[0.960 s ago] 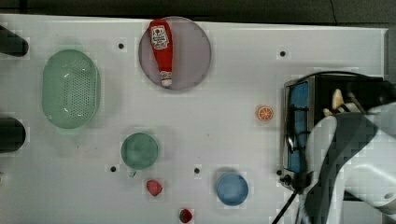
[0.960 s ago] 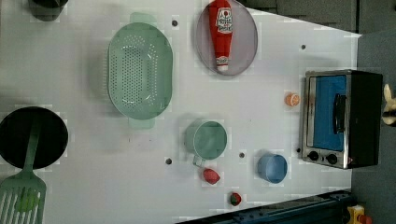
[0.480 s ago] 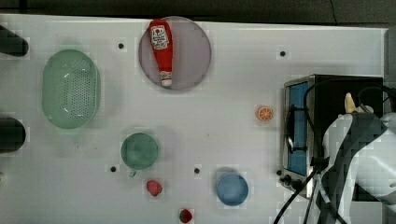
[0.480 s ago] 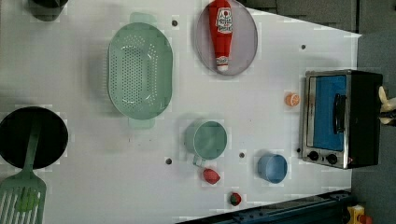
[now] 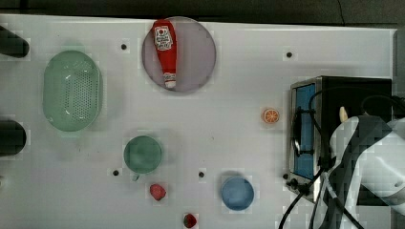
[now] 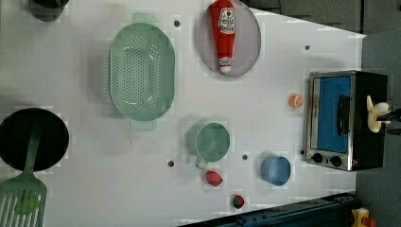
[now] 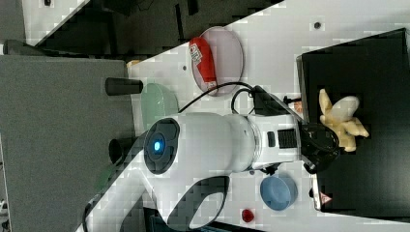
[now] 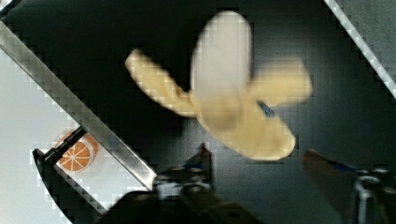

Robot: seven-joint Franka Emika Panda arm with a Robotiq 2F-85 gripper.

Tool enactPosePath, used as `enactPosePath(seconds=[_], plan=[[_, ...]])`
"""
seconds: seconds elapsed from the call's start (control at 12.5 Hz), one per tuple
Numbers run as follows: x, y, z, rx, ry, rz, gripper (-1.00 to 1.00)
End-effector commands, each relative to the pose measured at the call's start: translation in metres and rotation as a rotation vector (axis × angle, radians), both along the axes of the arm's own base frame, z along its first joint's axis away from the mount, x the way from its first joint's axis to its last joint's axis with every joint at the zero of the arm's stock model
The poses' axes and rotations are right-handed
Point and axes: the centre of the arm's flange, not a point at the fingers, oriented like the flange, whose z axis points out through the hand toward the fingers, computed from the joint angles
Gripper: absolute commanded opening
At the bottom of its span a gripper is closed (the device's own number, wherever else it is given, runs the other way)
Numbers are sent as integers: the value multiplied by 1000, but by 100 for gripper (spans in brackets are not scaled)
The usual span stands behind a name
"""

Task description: Pick banana from table and place on oven.

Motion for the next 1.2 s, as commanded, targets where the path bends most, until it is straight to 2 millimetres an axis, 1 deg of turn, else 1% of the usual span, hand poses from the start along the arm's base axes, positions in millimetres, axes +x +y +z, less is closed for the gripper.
enactPosePath(seconds=[0.08,0.16,0.24,0.32,0.4,0.48,0.56,0.64,0.72,0.8,0.88,0.96,1.04,1.12,1.2], plan=[[12,3,37,-31,-78,68,100],[15,3,51,-43,-98,78,100],[18,4,70,-52,-122,106,100],[21,9,93,-53,-142,145,100],[22,18,117,-45,-159,166,100],[23,31,139,-25,-169,180,100],[25,51,158,-2,-181,189,100],[29,75,175,20,-197,181,100],[32,103,187,48,-200,159,100],[33,134,194,83,-174,132,100],[31,167,197,119,-122,78,100],[36,267,213,126,-72,-97,100],[37,294,219,115,-85,-132,100],[37,315,224,107,-91,-142,100],[36,328,228,105,-100,-126,100]])
